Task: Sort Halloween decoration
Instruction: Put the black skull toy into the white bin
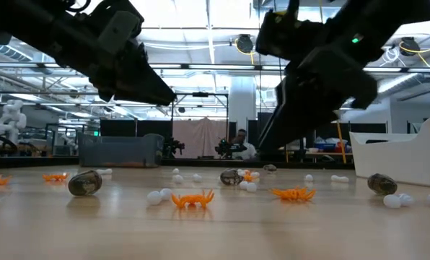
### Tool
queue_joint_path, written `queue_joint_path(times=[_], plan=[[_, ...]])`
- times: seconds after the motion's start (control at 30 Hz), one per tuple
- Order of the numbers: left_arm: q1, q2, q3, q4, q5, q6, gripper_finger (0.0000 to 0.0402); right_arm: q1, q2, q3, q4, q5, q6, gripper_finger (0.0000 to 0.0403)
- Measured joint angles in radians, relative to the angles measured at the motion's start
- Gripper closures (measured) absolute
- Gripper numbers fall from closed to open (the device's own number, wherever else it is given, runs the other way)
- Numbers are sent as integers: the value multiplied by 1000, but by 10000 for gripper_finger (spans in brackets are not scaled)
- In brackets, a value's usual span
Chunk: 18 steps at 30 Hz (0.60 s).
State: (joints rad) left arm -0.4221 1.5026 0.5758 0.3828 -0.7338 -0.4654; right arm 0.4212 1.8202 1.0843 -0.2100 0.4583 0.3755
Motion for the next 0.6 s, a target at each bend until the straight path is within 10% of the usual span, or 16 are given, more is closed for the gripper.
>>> queue_joint_path(times=[0.6], plan=[[-58, 16, 0, -2, 4, -27, 263, -65, 0, -60, 210, -176, -147, 234]])
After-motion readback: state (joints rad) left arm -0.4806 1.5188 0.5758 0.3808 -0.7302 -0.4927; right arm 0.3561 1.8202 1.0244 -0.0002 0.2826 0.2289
